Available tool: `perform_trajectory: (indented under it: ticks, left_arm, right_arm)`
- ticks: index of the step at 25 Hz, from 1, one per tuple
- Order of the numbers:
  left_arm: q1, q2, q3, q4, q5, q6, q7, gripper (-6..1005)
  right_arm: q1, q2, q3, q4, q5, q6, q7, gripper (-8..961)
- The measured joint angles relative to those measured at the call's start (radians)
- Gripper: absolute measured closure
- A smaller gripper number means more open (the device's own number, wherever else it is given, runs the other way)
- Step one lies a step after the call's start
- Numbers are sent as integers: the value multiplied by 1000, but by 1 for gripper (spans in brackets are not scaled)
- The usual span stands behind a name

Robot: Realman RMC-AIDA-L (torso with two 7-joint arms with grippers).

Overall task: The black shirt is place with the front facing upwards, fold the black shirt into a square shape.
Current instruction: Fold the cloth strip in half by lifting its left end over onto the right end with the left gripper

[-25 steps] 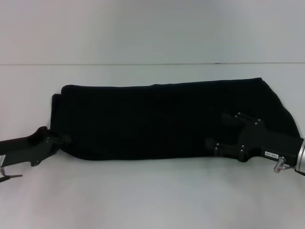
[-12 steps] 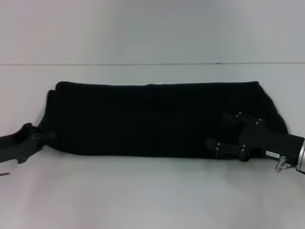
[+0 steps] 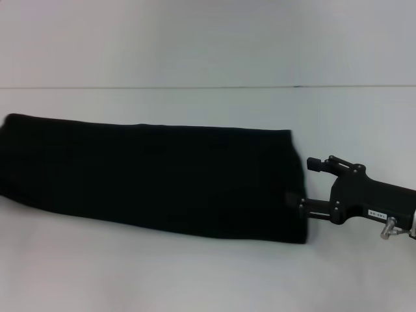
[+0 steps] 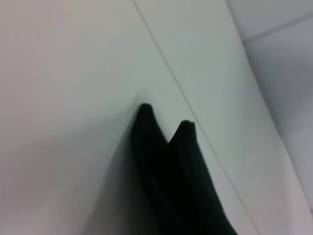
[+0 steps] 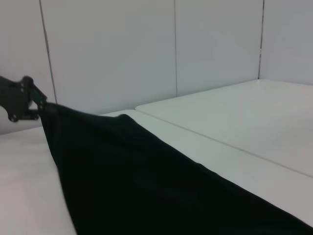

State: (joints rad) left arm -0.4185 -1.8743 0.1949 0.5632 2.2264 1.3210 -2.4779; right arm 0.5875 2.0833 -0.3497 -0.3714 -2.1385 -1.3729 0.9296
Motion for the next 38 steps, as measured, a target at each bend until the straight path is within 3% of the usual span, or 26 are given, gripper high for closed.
perform_trajectory:
  ticks: [10,17,19,20,24,25,26,27,31,34,38]
  left_arm:
    - [-19,11,-31,16,-15,60,-7,944]
    - [-164,8,-23,15,-57,167,-7,945]
    - [-260,-19,-1,14,-58,183,-4,945]
    - [-260,-19,-1,14,-58,183,-4,945]
    - [-401,-93,67,13,-59,184,10,945]
    - [-401,-93,67,13,-59,184,10,944]
    - [-430,-111,85,14,-60,184,14,944]
    - [-481,-158,148,13,-60,184,20,944]
    - [-502,-229,241,13,-61,185,33,944]
    - [-457,-275,305,-15,-61,166,47,944]
    - [-409,-287,339,-145,-61,128,95,944]
  right_arm:
    - [-22,0,0,0,-1,-5,0,21]
    - [-46,-3,5,0,0,-5,0,22]
    - [-54,-3,7,0,1,-5,0,22]
    - [-57,-3,8,-1,1,-5,0,22]
    - [-70,-2,8,-1,3,-9,0,22]
    - [-73,-1,8,-1,4,-11,0,22]
    - [-75,-1,8,-1,4,-12,0,22]
    - [-77,-1,8,-1,4,-12,0,22]
    - [-84,0,8,-1,5,-15,0,21]
    - [-86,2,9,-1,5,-12,0,21]
    - [-87,4,10,4,5,-3,0,21]
